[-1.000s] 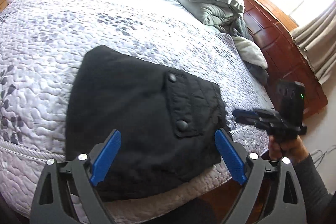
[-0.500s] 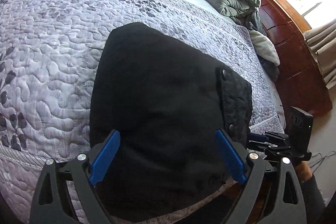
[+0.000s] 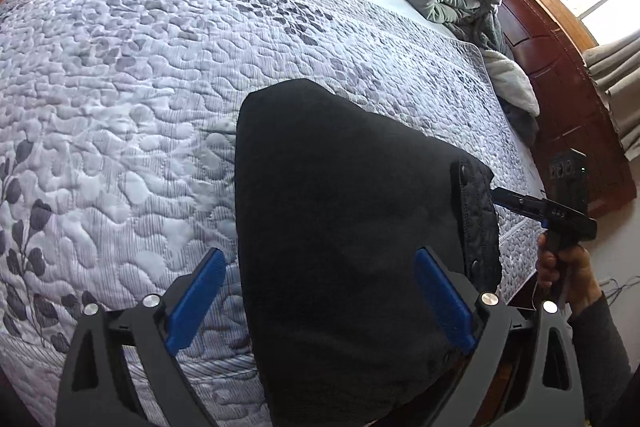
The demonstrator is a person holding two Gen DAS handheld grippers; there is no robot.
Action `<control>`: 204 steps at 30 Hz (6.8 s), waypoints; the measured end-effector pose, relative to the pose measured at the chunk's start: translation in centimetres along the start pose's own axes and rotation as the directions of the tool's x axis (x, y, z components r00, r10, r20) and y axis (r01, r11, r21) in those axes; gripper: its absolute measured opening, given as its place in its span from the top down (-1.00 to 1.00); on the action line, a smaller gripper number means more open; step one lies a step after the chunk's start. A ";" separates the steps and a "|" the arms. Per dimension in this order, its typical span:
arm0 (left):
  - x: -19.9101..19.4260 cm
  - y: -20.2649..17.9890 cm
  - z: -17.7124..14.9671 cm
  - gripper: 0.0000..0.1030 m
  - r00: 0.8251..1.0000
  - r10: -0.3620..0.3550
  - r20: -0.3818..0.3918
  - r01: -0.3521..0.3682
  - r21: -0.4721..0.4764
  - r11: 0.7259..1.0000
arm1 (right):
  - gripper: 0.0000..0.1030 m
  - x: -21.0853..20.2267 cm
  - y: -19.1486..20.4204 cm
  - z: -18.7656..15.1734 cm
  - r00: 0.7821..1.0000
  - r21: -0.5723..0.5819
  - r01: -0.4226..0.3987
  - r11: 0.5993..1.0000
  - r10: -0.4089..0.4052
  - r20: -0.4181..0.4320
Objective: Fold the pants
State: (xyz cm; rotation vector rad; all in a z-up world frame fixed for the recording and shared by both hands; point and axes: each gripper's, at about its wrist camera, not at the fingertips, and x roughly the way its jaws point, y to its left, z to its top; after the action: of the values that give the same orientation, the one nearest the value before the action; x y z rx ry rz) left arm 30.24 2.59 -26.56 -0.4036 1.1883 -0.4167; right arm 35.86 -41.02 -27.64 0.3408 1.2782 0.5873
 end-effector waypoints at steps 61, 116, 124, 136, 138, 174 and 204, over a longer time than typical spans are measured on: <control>8.6 1.7 2.0 -0.21 0.879 -0.350 -0.325 0.267 -0.273 0.924 | -0.07 5.8 -0.9 -2.8 0.875 0.241 -0.429 0.871 0.467 -0.131; 2.2 18.9 11.7 -0.47 0.968 -0.246 -0.053 0.213 -0.353 0.911 | -0.44 17.6 9.6 16.4 0.903 0.182 -0.364 0.913 0.394 -0.169; -3.3 18.5 9.1 -0.72 0.985 -0.138 0.107 0.166 -0.335 0.928 | -0.37 8.4 9.5 13.9 0.942 0.060 -0.336 0.940 0.336 0.013; -1.5 18.0 6.0 -0.78 0.997 -0.032 0.072 0.056 -0.368 0.928 | -0.30 10.3 11.9 10.2 0.953 0.073 -0.300 0.951 0.301 -0.012; -2.3 17.4 5.7 -0.77 0.997 -0.008 0.082 0.037 -0.363 0.931 | -0.30 9.5 11.9 10.0 0.950 0.098 -0.312 0.945 0.312 0.017; -31.7 -11.6 -17.1 -0.93 0.708 0.438 0.554 -0.453 -0.118 0.883 | -0.91 -18.9 36.5 -18.5 0.840 -0.217 0.195 0.956 -0.049 0.541; -34.3 -20.1 -25.5 -0.93 0.695 0.397 0.600 -0.473 -0.033 0.880 | -0.91 -20.0 42.0 -25.8 0.821 -0.243 0.309 0.920 -0.130 0.555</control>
State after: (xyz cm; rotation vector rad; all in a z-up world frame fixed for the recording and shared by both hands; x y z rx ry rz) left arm -6.61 0.93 2.90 -0.1070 0.5972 0.0675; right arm -1.63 -20.87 4.30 0.0617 0.6532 0.4470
